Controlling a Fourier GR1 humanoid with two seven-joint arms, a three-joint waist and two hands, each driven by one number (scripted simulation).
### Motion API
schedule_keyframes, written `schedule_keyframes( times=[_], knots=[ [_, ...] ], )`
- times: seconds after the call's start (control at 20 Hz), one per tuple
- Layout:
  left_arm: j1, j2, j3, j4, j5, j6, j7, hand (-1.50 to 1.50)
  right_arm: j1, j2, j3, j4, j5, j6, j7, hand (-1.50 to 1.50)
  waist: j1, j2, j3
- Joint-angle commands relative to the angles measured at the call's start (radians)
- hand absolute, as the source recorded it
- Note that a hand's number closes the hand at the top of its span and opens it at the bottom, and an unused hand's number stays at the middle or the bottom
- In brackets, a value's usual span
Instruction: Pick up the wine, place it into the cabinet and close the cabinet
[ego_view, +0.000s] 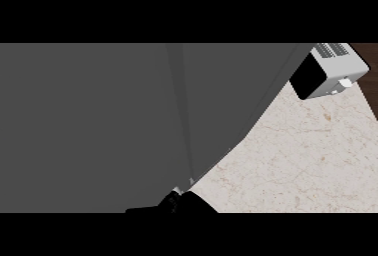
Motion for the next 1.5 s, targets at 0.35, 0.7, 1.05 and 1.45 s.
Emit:
schedule_keyframes(
  times=[0.35, 0.7, 1.05, 1.45],
  knots=[
    [-0.004, -0.026, 0.095, -0.007, 0.035, -0.059, 0.108, -1.5, -0.379, 0.002, -0.25, 0.441, -0.161, -0.079, -0.127, 1.5, -0.001, 0.007, 0.001],
    [0.028, -0.084, 0.11, -0.011, -0.008, -0.146, 0.135, -1.5, -0.453, -0.022, -0.39, 0.621, -0.134, 0.001, -0.21, 1.5, -0.007, 0.004, 0.001],
    [-0.139, -0.123, -0.03, 0.034, -0.077, -0.057, 0.217, -1.5, -0.519, -0.032, -0.488, 0.827, -0.131, 0.061, -0.353, 1.5, -0.023, 0.009, 0.001],
    [-0.249, -0.166, -0.12, 0.026, -0.145, 0.065, 0.259, -1.5, -0.518, -0.097, -0.525, 0.923, -0.126, 0.114, -0.474, 1.5, -0.033, 0.018, 0.001]
  ],
)
